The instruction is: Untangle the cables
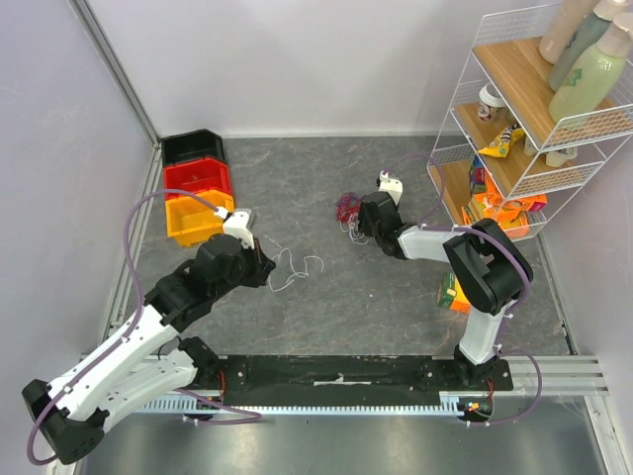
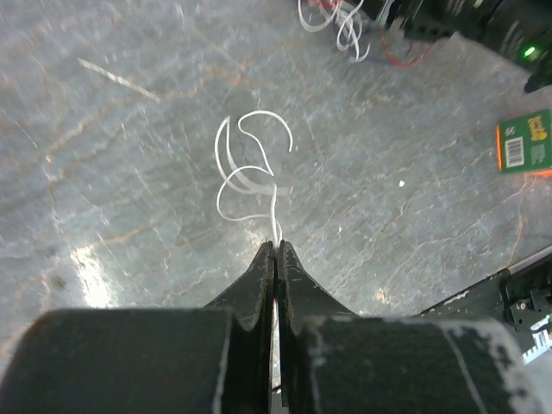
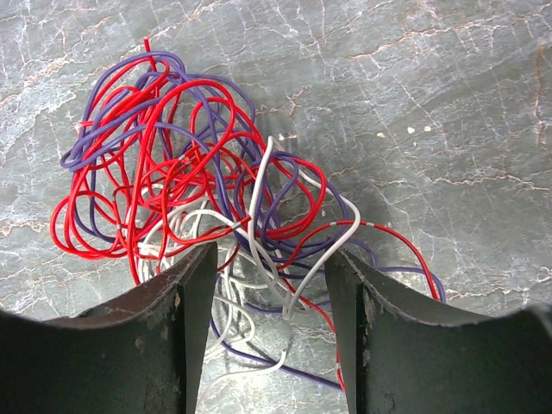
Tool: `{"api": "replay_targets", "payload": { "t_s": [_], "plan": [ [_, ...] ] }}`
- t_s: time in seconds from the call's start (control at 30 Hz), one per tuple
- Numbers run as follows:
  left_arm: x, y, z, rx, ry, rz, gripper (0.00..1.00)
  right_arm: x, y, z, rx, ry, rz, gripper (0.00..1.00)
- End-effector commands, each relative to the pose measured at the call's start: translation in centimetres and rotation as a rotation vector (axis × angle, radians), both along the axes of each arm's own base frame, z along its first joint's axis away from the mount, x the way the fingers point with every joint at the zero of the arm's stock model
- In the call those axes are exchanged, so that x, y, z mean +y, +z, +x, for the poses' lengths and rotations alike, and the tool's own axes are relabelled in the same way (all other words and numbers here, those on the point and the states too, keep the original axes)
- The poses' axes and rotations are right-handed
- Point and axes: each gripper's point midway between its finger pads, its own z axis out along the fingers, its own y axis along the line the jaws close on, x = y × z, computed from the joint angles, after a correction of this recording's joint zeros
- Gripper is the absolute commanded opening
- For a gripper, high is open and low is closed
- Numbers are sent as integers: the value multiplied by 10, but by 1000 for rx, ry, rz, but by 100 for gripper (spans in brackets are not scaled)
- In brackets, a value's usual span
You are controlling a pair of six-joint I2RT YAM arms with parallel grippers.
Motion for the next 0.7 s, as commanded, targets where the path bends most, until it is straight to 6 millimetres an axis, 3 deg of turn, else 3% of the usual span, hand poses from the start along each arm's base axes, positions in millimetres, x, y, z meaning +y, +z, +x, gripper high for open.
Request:
{"api": "replay_targets", "payload": {
  "t_s": [0.0, 0.07, 0.27, 0.37, 0.67],
  "plan": [
    [-17, -21, -3, 81, 8, -102, 2, 9, 18, 9, -50, 21, 39, 61],
    [-21, -42, -6, 145, -2, -83, 2, 11, 17, 9, -47, 26, 41, 61],
    [-39, -66, 5, 207, -66, 6, 4, 13, 17, 9, -45, 36, 45, 61],
    [-48, -81, 14, 255, -92, 64, 15, 14, 17, 9, -45, 42, 47, 61],
    [-75, -103, 41, 272, -125, 92, 67, 16, 16, 10, -41, 55, 49, 61]
  ]
}}
